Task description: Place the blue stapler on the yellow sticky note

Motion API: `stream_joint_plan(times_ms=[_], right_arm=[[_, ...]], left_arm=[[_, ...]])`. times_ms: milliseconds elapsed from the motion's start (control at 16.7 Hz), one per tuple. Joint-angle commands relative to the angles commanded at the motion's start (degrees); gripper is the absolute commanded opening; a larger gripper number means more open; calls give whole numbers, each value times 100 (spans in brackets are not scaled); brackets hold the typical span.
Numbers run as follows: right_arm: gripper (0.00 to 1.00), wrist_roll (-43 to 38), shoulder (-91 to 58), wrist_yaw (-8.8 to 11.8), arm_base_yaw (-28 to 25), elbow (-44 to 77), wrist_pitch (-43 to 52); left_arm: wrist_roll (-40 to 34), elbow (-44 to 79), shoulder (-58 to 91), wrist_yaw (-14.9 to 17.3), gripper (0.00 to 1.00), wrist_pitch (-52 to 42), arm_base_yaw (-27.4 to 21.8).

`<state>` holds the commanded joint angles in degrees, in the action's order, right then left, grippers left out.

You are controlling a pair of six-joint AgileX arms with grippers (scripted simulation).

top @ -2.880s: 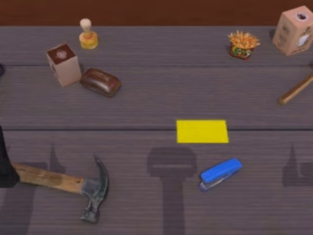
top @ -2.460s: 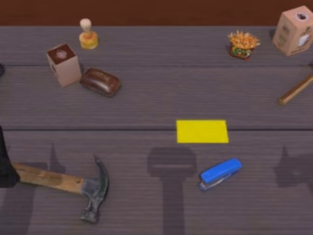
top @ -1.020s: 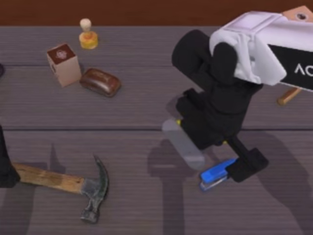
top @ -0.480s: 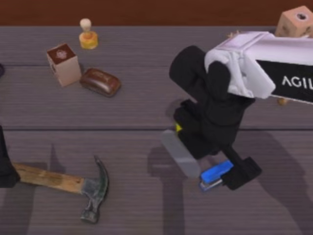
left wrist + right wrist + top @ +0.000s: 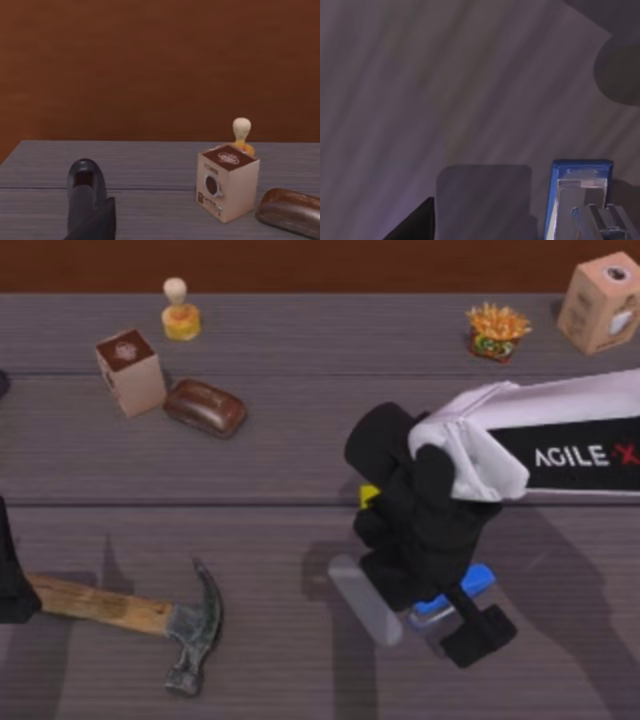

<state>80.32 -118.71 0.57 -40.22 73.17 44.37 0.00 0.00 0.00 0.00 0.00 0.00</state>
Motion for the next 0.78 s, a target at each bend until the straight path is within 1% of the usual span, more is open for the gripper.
stream_joint_plan(times_ms=[180,780], right_arm=[[100,0,0,0,0,0,0],[25,0,0,0,0,0,0]], left_arm=[[0,0,0,0,100,0,0],[0,0,0,0,100,0,0]])
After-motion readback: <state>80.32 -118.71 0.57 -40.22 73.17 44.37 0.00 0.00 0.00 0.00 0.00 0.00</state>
